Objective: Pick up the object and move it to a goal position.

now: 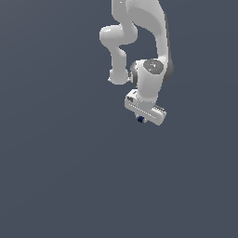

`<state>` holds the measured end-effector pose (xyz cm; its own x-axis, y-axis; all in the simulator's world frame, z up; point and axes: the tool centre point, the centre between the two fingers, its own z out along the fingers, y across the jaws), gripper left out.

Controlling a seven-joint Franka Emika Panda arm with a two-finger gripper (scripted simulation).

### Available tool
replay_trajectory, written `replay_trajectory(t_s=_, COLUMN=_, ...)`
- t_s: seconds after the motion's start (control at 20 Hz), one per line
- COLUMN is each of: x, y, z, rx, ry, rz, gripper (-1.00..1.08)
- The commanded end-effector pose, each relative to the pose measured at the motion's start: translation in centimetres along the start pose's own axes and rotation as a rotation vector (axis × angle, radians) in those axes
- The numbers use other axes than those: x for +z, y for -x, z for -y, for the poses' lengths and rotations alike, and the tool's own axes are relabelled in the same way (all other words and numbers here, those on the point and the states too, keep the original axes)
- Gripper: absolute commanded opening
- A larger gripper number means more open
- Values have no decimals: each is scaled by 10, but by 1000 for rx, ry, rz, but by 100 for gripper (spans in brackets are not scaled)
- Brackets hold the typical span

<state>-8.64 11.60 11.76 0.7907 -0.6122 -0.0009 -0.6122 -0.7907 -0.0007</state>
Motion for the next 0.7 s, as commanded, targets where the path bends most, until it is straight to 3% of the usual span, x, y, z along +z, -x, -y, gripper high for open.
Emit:
replay_trajectory(t_s=0.0, x=-10, y=14, z=-3, rx=0, ry=0, rz=0, gripper=-100)
replay_trajectory(t_s=0.65, x=-33, y=46, z=-9, rx=1, ry=1, rz=-1, gripper=-100)
